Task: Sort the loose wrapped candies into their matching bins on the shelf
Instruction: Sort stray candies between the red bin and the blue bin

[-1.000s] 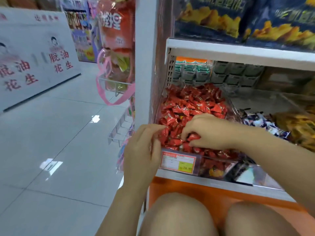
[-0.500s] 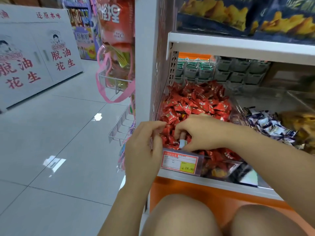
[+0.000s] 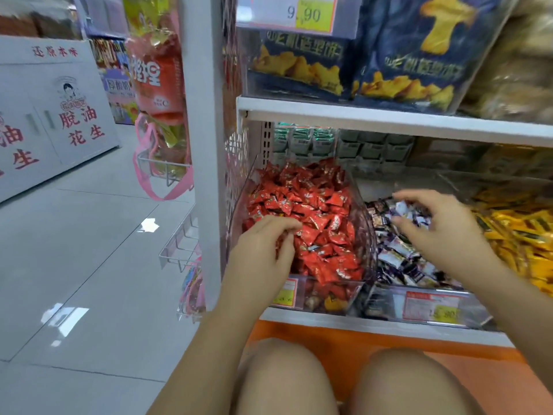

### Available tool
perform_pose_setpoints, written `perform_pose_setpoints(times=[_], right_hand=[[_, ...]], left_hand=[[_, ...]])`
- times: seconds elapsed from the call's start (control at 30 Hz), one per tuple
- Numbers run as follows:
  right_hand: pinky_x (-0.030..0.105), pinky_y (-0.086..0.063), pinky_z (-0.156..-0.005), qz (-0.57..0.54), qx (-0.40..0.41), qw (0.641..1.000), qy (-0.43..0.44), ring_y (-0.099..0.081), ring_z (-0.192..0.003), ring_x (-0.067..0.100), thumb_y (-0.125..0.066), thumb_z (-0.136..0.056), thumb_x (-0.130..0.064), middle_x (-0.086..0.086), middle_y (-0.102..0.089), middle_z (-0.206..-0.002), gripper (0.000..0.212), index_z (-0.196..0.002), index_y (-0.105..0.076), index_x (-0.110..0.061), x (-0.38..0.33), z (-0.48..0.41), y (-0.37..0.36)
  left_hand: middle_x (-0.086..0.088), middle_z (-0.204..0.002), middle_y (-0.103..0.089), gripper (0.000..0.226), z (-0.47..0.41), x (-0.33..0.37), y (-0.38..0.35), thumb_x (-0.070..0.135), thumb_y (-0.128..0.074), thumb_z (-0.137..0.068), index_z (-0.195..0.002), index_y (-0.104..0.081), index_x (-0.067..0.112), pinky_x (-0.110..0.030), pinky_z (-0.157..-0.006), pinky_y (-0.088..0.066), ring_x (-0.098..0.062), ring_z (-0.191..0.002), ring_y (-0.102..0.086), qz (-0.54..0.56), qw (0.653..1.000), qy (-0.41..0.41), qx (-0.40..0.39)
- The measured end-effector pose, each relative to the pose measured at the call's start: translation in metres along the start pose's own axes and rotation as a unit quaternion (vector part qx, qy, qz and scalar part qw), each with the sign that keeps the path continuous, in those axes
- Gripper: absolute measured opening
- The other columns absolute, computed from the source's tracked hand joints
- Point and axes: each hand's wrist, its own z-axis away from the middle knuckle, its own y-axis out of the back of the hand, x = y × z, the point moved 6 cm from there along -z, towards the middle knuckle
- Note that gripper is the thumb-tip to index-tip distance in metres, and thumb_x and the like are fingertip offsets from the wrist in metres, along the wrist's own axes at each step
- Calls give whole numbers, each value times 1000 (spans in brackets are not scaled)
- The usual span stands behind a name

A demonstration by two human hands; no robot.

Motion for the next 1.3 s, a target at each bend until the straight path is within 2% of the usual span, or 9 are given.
perform_pose_setpoints(times=[0.1,0.23,0.33,0.43,0.53,0.7,1.03,1.17,1.3], right_hand=[[30,-30,-104,14,-60,998,33,-44,-124,20,-65,-87,-21,-2,-55,-131,29,-116,-65,-22,-3,3,-4],[22,-26,-102,-14,-128,980,153,-46,-117,9,-62,-89,-25,-16,-64,-107,18,-104,-71,-27,-42,10,-21],[39,-3,-118,25,-227,956,184,-26,-132,5,-56,-92,-34,-25,-59,-117,23,-113,-65,-38,-56,19,-50],[47,13,-115,77,-258,946,182,-11,-141,9,-52,-92,-40,-25,-49,-133,33,-125,-56,-41,-57,18,-62],[49,12,-115,104,-245,946,183,-8,-142,11,-52,-91,-44,-21,-42,-141,40,-130,-51,-40,-57,12,-64],[42,4,-118,93,-229,953,172,-11,-140,10,-54,-90,-43,-20,-40,-142,40,-131,-51,-39,-55,10,-66],[27,-8,-115,18,-195,961,196,-12,-137,5,-58,-88,-41,-23,-41,-139,41,-129,-52,-40,-48,9,-68],[26,-13,-115,-54,-172,963,201,-16,-135,1,-62,-87,-40,-25,-45,-133,37,-123,-57,-40,-47,8,-65],[27,-25,-109,-139,-79,970,185,-34,-127,2,-70,-83,-29,-23,-55,-118,31,-114,-65,-32,-39,5,-54]], left_hand=[[13,-103,-63,21,-12,4,-20,12,-56,-92,-106,-68,22,-21,-83,-45,-2,-93,-56,-23,995,22,-94],[12,-110,-66,21,-25,5,-43,20,-58,-92,-108,-68,27,-31,-91,-46,-8,-103,-57,-95,971,29,-218],[14,-120,-62,24,-32,-3,-49,28,-57,-91,-112,-66,34,-37,-98,-40,-15,-114,-50,-211,942,11,-262],[16,-132,-51,29,-38,-16,-40,34,-57,-91,-119,-62,38,-38,-105,-33,-19,-124,-40,-267,920,39,-285],[12,-137,-45,31,-40,-21,-36,41,-56,-92,-122,-60,38,-37,-105,-32,-22,-125,-34,-294,904,63,-305],[6,-125,-48,31,-42,-15,-39,56,-54,-87,-103,-69,35,-39,-99,-34,-23,-122,-36,-325,895,81,-295],[1,-126,-42,38,-47,-17,-60,52,-56,-87,-121,-60,36,-45,-106,-26,-27,-124,-32,-361,869,79,-330],[5,-121,-42,36,-49,-16,-55,51,-62,-81,-112,-65,31,-40,-105,-28,-23,-120,-34,-313,894,102,-304],[10,-105,-45,12,-55,-7,-36,42,-67,-78,-89,-66,35,-30,-90,-40,-17,-108,-44,-227,943,112,-218]])
